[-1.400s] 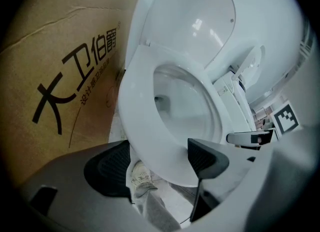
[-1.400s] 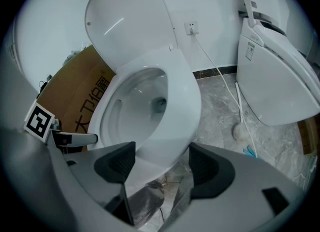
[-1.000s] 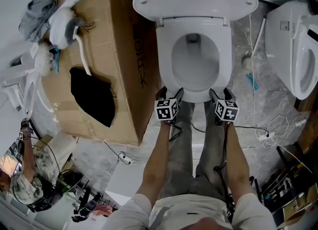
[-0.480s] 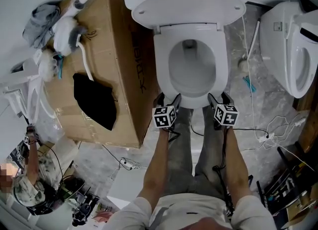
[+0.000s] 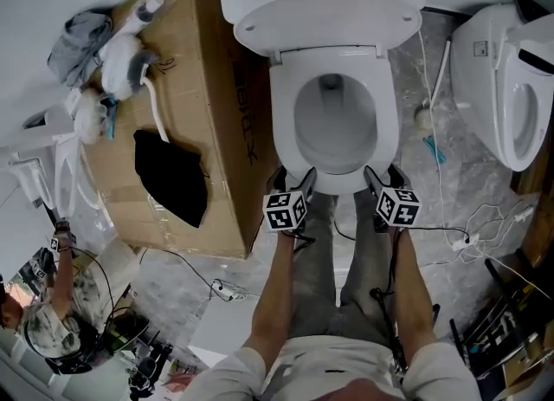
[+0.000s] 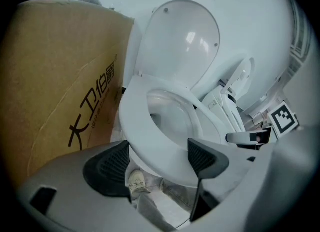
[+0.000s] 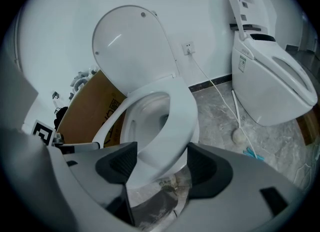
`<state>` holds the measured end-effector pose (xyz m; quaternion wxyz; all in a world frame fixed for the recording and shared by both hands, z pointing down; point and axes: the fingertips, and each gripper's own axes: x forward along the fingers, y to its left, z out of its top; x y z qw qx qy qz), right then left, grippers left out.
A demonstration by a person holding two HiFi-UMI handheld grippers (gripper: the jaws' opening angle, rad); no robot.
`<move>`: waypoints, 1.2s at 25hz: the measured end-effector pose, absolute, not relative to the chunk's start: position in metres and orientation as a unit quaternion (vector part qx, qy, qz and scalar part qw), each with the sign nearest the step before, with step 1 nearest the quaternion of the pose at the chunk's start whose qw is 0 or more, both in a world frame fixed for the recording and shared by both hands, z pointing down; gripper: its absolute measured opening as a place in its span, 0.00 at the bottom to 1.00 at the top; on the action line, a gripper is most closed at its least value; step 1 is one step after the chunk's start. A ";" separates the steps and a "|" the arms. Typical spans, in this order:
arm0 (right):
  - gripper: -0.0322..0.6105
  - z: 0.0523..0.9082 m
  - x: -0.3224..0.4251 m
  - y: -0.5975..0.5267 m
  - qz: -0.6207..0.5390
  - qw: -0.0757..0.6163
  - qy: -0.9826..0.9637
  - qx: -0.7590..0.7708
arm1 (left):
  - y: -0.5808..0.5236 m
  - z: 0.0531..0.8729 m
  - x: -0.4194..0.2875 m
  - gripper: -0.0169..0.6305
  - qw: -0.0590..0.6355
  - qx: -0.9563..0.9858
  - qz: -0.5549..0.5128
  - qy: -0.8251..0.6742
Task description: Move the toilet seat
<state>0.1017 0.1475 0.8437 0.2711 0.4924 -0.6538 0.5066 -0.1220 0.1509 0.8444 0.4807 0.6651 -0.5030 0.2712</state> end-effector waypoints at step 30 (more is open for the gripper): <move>0.57 0.743 0.100 0.096 0.506 0.197 -0.659 0.520 | 0.100 0.743 -0.125 0.58 0.488 0.674 0.180 -0.525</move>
